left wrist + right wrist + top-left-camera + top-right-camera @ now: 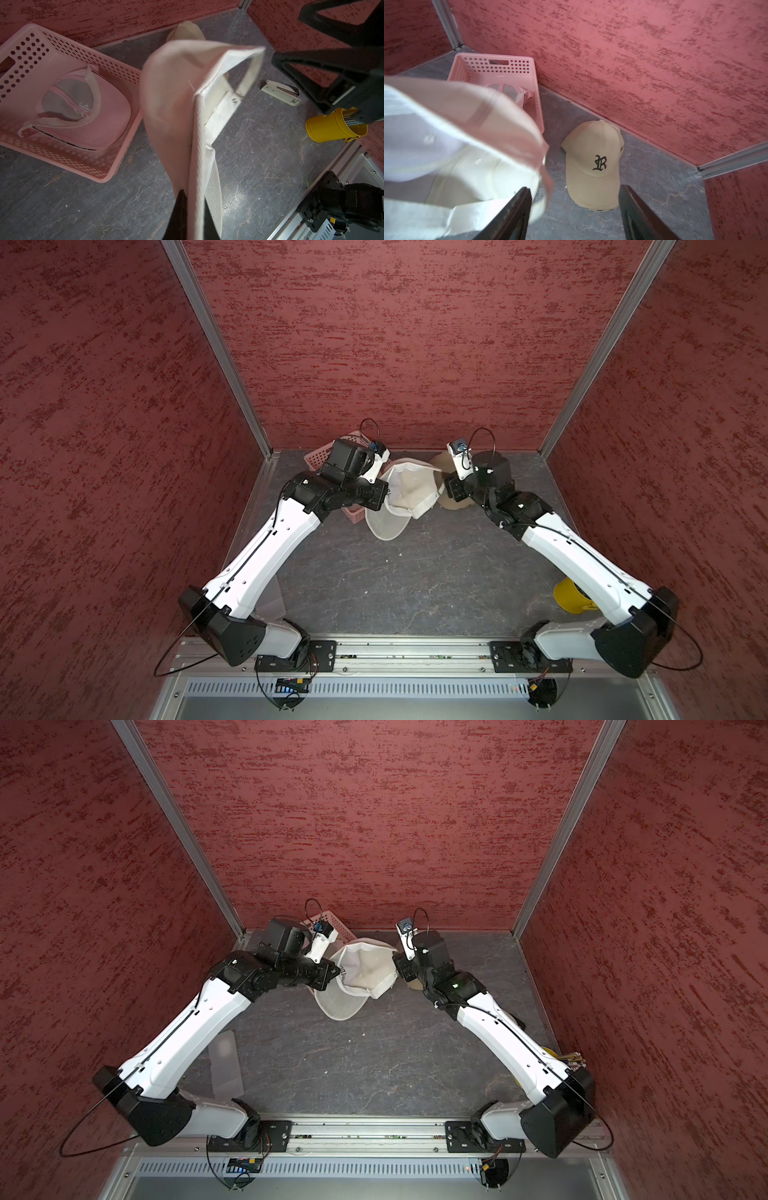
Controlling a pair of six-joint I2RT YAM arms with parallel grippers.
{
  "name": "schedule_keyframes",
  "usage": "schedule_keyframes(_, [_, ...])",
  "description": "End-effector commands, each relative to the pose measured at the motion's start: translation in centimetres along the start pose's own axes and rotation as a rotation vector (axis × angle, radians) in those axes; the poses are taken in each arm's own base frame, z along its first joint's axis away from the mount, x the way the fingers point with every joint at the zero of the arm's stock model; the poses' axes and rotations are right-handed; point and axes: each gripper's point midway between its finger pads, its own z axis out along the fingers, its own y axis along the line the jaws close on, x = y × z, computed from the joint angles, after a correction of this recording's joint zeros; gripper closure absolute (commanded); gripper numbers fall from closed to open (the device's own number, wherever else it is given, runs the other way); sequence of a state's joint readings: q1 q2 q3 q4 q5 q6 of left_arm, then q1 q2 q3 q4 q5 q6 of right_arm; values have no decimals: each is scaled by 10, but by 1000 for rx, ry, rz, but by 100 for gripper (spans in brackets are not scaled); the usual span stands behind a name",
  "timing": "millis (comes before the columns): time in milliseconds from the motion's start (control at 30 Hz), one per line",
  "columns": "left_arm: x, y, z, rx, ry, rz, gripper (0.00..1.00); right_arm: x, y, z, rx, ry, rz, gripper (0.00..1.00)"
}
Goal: Turn the baseball cap inside out
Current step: Turn over the baseball cap.
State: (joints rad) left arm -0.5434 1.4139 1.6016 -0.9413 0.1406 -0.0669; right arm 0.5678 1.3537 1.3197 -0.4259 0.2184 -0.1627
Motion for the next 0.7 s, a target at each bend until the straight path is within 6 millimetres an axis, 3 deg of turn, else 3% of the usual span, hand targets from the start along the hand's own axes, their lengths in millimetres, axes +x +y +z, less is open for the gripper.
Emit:
schedule_keyframes(0, [-26, 6, -8, -25, -87, -24, 100, 1, 16, -20, -110, 22, 6, 27])
schedule_keyframes(133, [-31, 4, -10, -12, -112, -33, 100, -7, 19, -34, -143, -19, 37, 26])
schedule_keyframes(200, [-28, 1, -8, 0, -94, -30, 100, -14, 30, -47, -226, -59, 47, 32])
schedule_keyframes(333, [-23, -2, -3, 7, -74, -30, 100, -32, 79, -63, -503, -174, 73, 74])
schedule_keyframes(400, [-24, -8, -2, 31, -76, -31, 100, -38, 104, -59, -596, -211, 76, 91])
schedule_keyframes(433, [-25, -12, -1, 44, -80, -33, 100, -41, 115, -55, -629, -215, 82, 93])
schedule_keyframes(533, [-28, -21, -1, 79, -86, -36, 100, -51, 138, -38, -659, -225, 89, 97])
schedule_keyframes(667, [-28, -36, -5, 125, -85, -26, 100, -66, 141, -8, -609, -243, 153, 97])
